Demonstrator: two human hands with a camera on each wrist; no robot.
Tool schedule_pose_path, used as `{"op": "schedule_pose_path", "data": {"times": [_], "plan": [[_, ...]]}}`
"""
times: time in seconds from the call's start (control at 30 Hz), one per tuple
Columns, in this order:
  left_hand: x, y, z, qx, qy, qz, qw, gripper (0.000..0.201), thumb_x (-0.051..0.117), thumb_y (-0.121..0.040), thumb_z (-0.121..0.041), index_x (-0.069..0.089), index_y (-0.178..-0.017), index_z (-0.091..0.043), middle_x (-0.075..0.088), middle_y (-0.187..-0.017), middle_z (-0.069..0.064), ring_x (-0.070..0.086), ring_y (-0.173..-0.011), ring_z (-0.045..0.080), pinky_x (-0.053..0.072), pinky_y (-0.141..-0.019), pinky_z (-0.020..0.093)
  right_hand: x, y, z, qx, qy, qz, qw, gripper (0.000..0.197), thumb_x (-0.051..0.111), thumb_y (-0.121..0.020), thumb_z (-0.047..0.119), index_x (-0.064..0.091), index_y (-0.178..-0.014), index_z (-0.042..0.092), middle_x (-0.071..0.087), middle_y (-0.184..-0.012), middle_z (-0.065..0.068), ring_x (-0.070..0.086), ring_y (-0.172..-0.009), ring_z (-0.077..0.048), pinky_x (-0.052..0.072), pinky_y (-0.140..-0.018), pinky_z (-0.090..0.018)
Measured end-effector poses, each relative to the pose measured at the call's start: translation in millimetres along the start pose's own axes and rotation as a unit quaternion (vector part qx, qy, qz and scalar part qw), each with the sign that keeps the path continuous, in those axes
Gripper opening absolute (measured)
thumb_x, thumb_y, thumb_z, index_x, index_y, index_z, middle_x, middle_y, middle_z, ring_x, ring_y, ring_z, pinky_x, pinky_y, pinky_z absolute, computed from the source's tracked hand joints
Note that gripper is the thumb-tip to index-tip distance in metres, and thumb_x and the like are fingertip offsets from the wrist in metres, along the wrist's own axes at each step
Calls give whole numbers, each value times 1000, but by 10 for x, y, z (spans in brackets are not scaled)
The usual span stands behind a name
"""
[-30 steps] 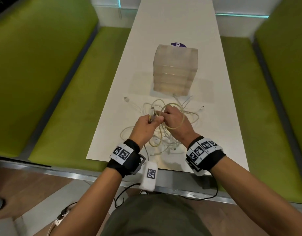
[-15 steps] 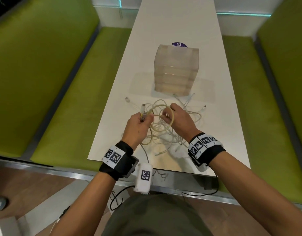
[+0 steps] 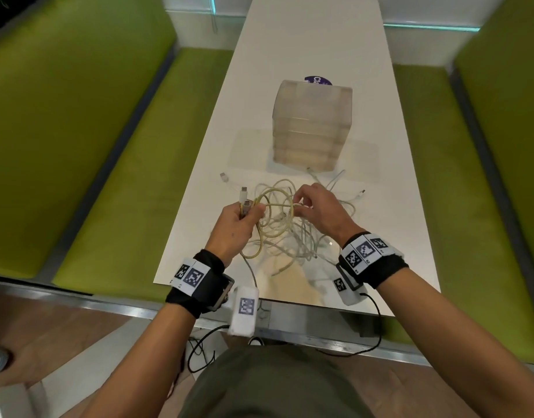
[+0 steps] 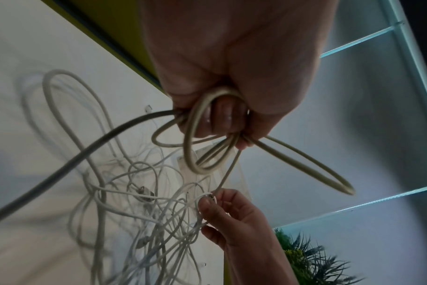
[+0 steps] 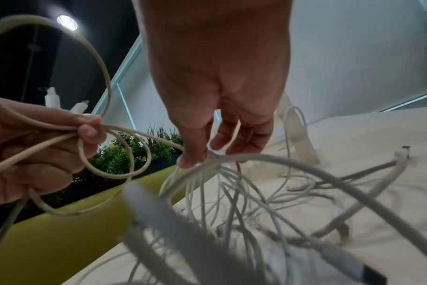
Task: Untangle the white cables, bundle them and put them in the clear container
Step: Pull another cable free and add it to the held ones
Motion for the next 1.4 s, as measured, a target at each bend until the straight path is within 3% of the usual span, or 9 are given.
{"op": "schedule_pose_path", "data": {"times": [0.13, 0.23, 0.4, 0.53, 0.7, 0.87, 1.1, 1.27, 1.4], "plan": [[23, 11, -23, 13, 6, 9, 1000, 31, 55, -95, -31, 57, -79, -5, 30, -60, 1, 25, -51, 14, 25, -52, 30, 45, -10, -50, 23, -71, 47, 996, 19, 70, -80, 5, 56, -85, 16, 60, -75, -5, 53, -65, -11, 43, -65, -23], [-117, -23, -14, 13, 6, -20, 1000, 31, 55, -95, -30, 55, -75, -6, 31, -59, 0, 26, -50, 13, 26, -51, 27, -23, 32, -77, 17, -175, 41, 984, 23, 76, -73, 1, 60, -85, 12, 57, -74, -20, 54, -71, -20, 50, -66, -21], [-221, -13, 44, 16, -2, -25, 1000, 29, 54, -96, -29, 57, -71, -14, 32, -53, -9, 27, -48, 10, 27, -50, 25, -59, 37, -60, -16, -174, 37, 984, 20, 66, -81, -5, 61, -90, 12, 57, -75, -1, 58, -69, -9, 48, -70, -20], [-198, 31, 60, 15, 10, -16, 1000, 28, 54, -96, -26, 56, -71, -14, 32, -52, -10, 25, -48, 9, 24, -50, 26, -59, 56, -80, -26, -143, 32, 989, 24, 54, -85, -11, 56, -96, 11, 63, -81, 3, 63, -75, -4, 48, -69, -15], [-154, 101, -15, 17, 68, -4, 998, 25, 52, -97, -21, 55, -75, -11, 35, -47, -13, 22, -49, 9, 22, -52, 26, 34, 72, -5, -85, -11, 51, 995, 29, 50, -77, -12, 51, -84, 17, 53, -80, 4, 46, -68, -6, 35, -62, -21], [-97, 136, -83, 35, 58, 43, 997, 29, 51, -98, -19, 53, -69, -15, 25, -54, -11, 19, -50, 10, 18, -49, 24, 54, 75, -57, -85, 47, 62, 993, 32, 55, -87, 4, 61, -114, 20, 49, -85, 4, 45, -72, -2, 34, -66, -9], [-82, 164, -81, 28, 8, 74, 997, 28, 53, -96, -24, 56, -71, -12, 27, -53, -8, 22, -47, 9, 24, -46, 19, -15, 204, -40, -71, 11, 43, 996, 49, 70, -84, 27, 47, -127, 27, 47, -121, 6, 51, -105, -10, 44, -87, -26], [75, 249, -32, 2, -32, 162, 986, 30, 56, -95, -22, 59, -65, -18, 30, -61, 5, 25, -50, 11, 24, -49, 23, 26, 411, 345, -131, -71, 98, 984, 49, 70, -84, 12, 54, -125, 33, 62, -88, 9, 55, -74, 0, 41, -70, -10], [116, 338, -57, -14, -25, 198, 980, 29, 57, -94, -20, 60, -68, -9, 28, -55, -1, 23, -50, 12, 21, -49, 22, 99, 550, 564, -158, -63, 135, 976, 46, 66, -87, 6, 56, -128, 24, 60, -81, 12, 56, -76, 5, 42, -73, -7]]}}
Point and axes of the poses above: each hand's wrist, its own y-axis away from the middle knuckle, its own x-axis out of the palm, z = x × y, the point moved 8 cm from there along -y, towards the middle knuckle
